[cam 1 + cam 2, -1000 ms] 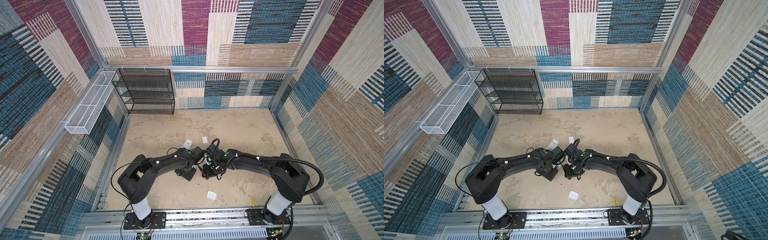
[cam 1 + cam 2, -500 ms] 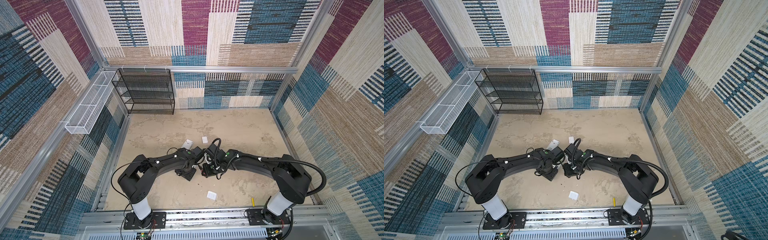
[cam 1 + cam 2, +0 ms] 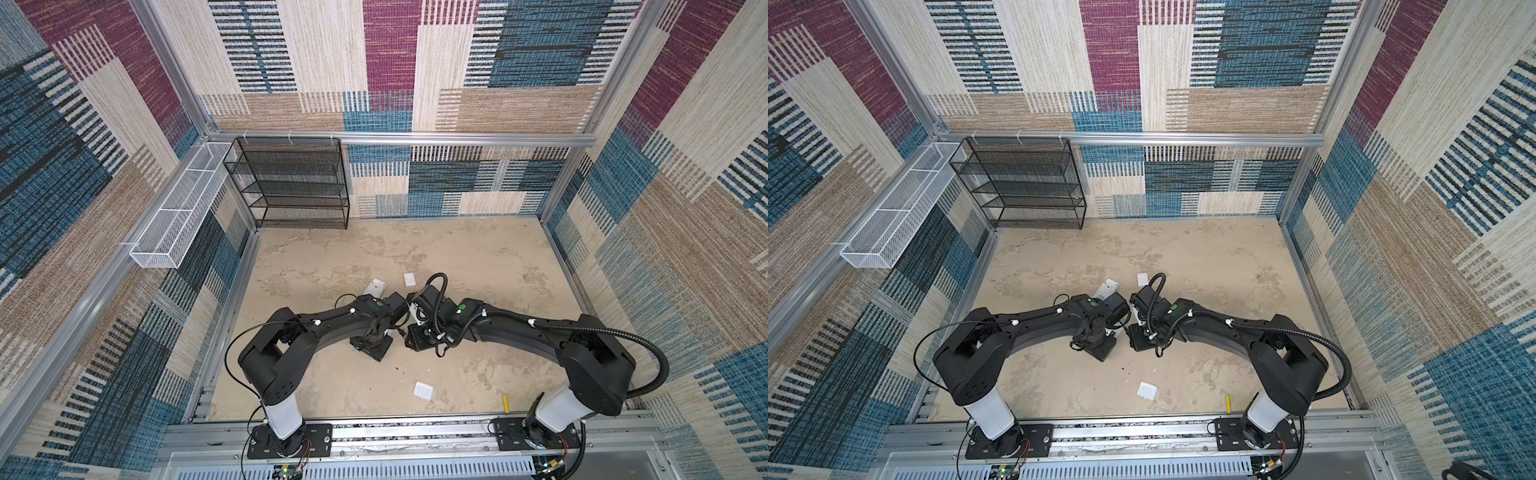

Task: Unload the batteries from the remote control
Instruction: 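Pry the remaining green battery out with the screwdriver tip, then draw the screwdriver back with the right gripper while the left releases the remote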

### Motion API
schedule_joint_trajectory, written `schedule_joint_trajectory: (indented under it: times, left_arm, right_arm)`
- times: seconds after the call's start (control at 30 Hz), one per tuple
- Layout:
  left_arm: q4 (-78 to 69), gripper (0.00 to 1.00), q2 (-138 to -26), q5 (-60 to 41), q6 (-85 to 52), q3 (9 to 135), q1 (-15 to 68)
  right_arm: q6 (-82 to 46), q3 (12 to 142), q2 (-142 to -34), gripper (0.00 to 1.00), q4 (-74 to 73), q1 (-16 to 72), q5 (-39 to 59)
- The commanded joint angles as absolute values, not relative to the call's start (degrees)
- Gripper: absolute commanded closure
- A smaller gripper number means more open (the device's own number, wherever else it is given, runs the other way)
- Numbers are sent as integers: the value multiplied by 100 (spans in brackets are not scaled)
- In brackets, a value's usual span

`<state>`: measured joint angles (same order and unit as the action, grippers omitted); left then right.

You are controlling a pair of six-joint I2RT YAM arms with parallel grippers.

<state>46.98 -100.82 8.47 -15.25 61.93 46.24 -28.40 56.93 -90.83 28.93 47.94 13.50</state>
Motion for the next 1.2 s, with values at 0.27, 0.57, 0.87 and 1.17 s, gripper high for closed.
schedule_joint_trajectory:
  times: [0.27,0.57,0.87,1.17]
  left_arm:
    - [4757,55,-10125,874,-1643,6170,4614]
    - [4666,50,-10150,1068,-1763,6298,4492]
    - [4531,44,-10438,1046,-1644,6695,4447]
    - [4511,29,-10477,900,-1666,6689,4447]
  right_arm:
    - [-2751,5568,-8811,100,2577,4642,1032]
    - [-2530,5282,-8253,100,2670,3912,226]
    - [-2382,4527,-8255,100,2142,3498,-183]
    - [-2347,4058,-8319,96,1752,3498,-445]
